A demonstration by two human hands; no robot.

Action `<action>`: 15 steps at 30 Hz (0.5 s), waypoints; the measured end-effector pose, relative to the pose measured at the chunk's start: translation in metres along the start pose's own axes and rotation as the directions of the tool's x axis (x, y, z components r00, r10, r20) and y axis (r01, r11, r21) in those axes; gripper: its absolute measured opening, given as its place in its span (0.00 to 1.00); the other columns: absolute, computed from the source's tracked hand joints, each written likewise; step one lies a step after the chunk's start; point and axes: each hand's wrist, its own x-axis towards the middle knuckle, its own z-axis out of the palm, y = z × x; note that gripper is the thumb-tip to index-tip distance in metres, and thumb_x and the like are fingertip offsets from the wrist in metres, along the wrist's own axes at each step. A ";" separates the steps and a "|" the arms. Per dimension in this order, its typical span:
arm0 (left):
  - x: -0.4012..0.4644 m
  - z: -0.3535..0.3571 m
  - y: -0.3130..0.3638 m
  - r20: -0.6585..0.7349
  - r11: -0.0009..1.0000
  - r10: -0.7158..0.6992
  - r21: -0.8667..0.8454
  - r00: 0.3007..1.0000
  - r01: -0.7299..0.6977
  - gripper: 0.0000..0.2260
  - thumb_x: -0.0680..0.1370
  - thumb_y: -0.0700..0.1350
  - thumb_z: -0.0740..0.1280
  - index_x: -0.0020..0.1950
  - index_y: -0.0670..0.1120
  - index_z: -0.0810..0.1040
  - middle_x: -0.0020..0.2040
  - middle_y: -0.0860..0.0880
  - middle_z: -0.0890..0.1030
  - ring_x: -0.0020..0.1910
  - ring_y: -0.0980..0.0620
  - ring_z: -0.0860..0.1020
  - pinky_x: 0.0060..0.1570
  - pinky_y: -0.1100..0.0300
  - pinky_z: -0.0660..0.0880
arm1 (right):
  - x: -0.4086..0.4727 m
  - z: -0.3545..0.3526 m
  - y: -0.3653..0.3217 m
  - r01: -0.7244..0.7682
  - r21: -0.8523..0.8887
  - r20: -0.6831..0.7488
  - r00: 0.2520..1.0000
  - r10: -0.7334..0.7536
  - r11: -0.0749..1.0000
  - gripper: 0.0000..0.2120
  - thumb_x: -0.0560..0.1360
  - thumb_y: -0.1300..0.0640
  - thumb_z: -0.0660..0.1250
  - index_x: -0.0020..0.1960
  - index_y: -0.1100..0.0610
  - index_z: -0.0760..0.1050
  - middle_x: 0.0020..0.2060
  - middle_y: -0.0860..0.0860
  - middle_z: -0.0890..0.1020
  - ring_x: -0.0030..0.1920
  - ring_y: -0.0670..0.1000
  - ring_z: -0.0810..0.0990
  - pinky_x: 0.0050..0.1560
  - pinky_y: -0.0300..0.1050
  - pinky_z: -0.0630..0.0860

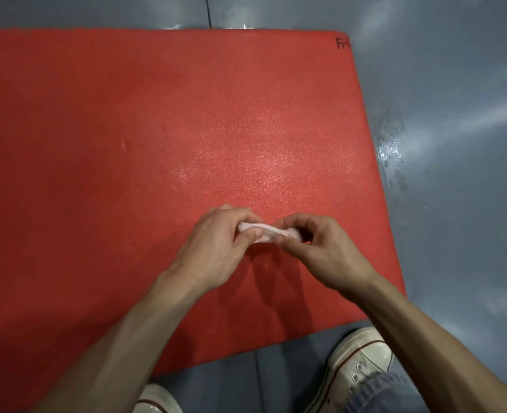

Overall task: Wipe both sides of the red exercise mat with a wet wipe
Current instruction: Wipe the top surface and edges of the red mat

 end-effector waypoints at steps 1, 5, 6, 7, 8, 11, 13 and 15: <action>0.001 -0.001 -0.001 0.001 1.000 -0.008 0.004 1.000 0.008 0.04 0.82 0.52 0.67 0.50 0.59 0.82 0.45 0.54 0.78 0.49 0.53 0.76 0.49 0.58 0.68 | 0.001 -0.002 0.000 -0.015 0.006 0.016 1.000 0.015 1.000 0.03 0.77 0.56 0.73 0.50 0.53 0.83 0.35 0.46 0.79 0.37 0.45 0.74 0.40 0.43 0.70; 0.005 0.005 -0.004 0.011 0.977 -0.072 -0.202 0.997 0.073 0.12 0.82 0.53 0.66 0.40 0.56 0.83 0.47 0.51 0.78 0.48 0.55 0.77 0.50 0.62 0.69 | 0.002 -0.003 -0.003 -0.116 0.346 0.018 0.993 0.117 0.931 0.04 0.78 0.60 0.71 0.53 0.57 0.80 0.42 0.54 0.82 0.42 0.50 0.79 0.44 0.47 0.76; 0.004 0.007 -0.004 0.003 0.962 -0.081 -0.263 0.997 0.079 0.12 0.82 0.52 0.67 0.41 0.54 0.85 0.49 0.52 0.79 0.51 0.57 0.77 0.52 0.66 0.69 | 0.002 0.000 -0.006 -0.151 0.449 0.042 0.988 0.148 0.881 0.08 0.78 0.60 0.71 0.56 0.58 0.79 0.44 0.54 0.83 0.44 0.49 0.81 0.45 0.47 0.78; 0.003 0.008 -0.003 -0.016 0.950 -0.081 -0.304 0.997 0.073 0.12 0.82 0.52 0.67 0.42 0.51 0.86 0.51 0.52 0.79 0.54 0.59 0.77 0.55 0.68 0.69 | 0.001 0.003 -0.008 -0.177 0.519 0.063 0.984 0.169 0.836 0.12 0.76 0.59 0.72 0.59 0.58 0.77 0.46 0.54 0.83 0.45 0.49 0.83 0.47 0.49 0.79; 0.003 0.009 -0.002 -0.040 0.941 -0.074 -0.333 0.996 0.056 0.13 0.82 0.52 0.68 0.42 0.50 0.87 0.51 0.53 0.80 0.56 0.60 0.77 0.58 0.68 0.69 | 0.000 0.006 -0.010 -0.183 0.555 0.072 0.982 0.172 0.811 0.17 0.74 0.58 0.74 0.62 0.57 0.76 0.46 0.54 0.83 0.46 0.49 0.83 0.49 0.52 0.79; 0.002 0.013 -0.005 -0.047 0.895 -0.095 -0.441 0.994 0.064 0.16 0.82 0.52 0.67 0.41 0.45 0.87 0.50 0.51 0.83 0.58 0.57 0.78 0.63 0.60 0.72 | 0.002 0.016 -0.011 -0.143 0.581 0.041 0.988 0.147 0.801 0.26 0.68 0.60 0.78 0.64 0.56 0.76 0.46 0.57 0.80 0.47 0.57 0.81 0.51 0.55 0.78; 0.004 0.014 -0.009 -0.037 0.839 -0.126 -0.537 0.991 0.086 0.20 0.81 0.56 0.67 0.42 0.42 0.86 0.51 0.46 0.84 0.56 0.49 0.81 0.62 0.49 0.76 | 0.004 0.018 -0.011 -0.149 0.608 0.066 0.988 0.138 0.780 0.25 0.68 0.63 0.77 0.63 0.58 0.76 0.46 0.61 0.80 0.45 0.60 0.80 0.49 0.52 0.79; 0.007 0.013 -0.011 -0.091 0.827 -0.148 -0.558 0.985 0.073 0.23 0.78 0.59 0.66 0.40 0.40 0.85 0.51 0.46 0.83 0.53 0.47 0.82 0.60 0.48 0.76 | 0.003 0.016 -0.008 -0.181 0.614 0.132 0.983 0.126 0.768 0.23 0.68 0.63 0.76 0.61 0.60 0.77 0.44 0.62 0.80 0.41 0.58 0.80 0.44 0.47 0.78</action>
